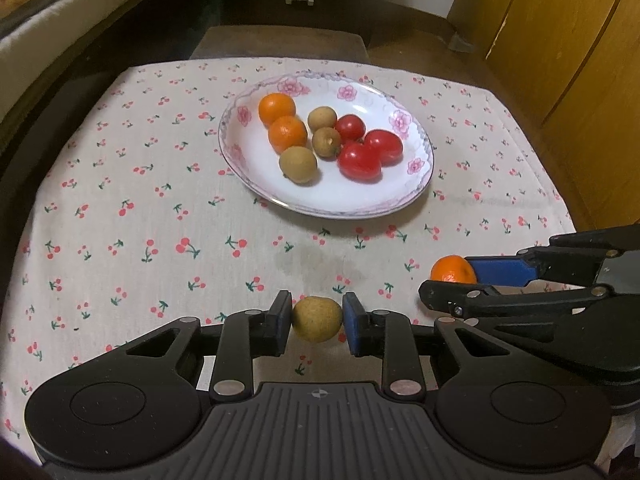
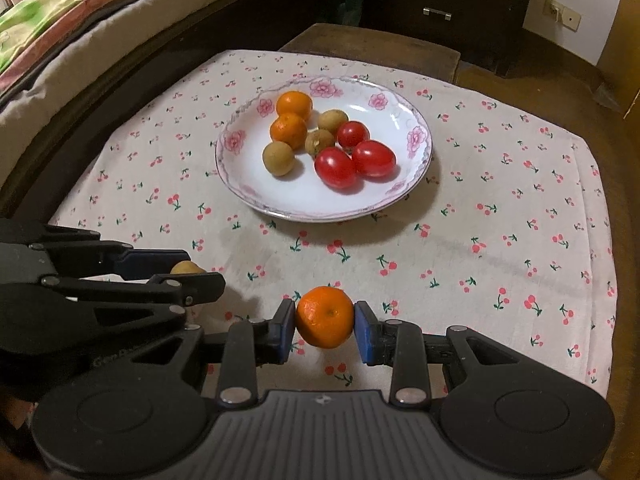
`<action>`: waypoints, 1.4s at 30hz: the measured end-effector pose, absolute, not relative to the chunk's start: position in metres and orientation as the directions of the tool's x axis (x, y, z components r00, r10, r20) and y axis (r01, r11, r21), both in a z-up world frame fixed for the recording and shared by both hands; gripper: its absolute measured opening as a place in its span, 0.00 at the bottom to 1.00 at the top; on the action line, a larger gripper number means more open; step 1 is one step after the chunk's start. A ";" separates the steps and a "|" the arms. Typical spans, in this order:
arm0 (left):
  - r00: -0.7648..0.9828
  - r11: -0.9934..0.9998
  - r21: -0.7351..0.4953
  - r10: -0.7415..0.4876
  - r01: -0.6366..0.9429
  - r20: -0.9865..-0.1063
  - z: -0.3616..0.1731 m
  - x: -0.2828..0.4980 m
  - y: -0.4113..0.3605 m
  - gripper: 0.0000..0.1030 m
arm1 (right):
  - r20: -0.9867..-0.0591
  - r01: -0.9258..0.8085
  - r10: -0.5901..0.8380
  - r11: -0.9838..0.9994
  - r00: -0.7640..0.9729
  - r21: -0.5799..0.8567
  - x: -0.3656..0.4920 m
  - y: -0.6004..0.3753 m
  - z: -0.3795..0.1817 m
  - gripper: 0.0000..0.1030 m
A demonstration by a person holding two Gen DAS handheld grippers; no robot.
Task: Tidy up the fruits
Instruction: 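Lift and carry the potato and orange toward the white plate with both tools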
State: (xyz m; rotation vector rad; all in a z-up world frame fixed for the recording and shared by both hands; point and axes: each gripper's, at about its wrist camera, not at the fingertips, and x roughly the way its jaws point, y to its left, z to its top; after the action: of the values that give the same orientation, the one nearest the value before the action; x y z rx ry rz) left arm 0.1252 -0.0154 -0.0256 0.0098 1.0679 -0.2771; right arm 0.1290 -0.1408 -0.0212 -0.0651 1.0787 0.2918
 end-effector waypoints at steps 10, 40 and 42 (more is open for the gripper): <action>0.471 0.968 -0.120 -0.214 0.222 -0.856 -0.019 0.133 -0.017 0.34 | -0.867 -0.250 0.212 0.963 0.451 0.105 0.136 -0.142 -0.018 0.32; 0.524 0.972 -0.068 -0.180 0.226 -0.833 -0.006 0.148 -0.025 0.33 | -0.848 -0.220 0.219 0.967 0.483 0.124 0.153 -0.147 -0.012 0.32; 0.527 0.972 -0.066 -0.179 0.226 -0.831 -0.005 0.151 -0.026 0.33 | -0.846 -0.217 0.219 0.968 0.486 0.126 0.157 -0.148 -0.011 0.32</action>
State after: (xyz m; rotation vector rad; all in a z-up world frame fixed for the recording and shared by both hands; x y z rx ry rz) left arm 0.1512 -0.0260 -0.0047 0.0520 0.9865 -0.2427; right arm 0.1566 -0.1483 -0.0107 0.0026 1.0300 0.2654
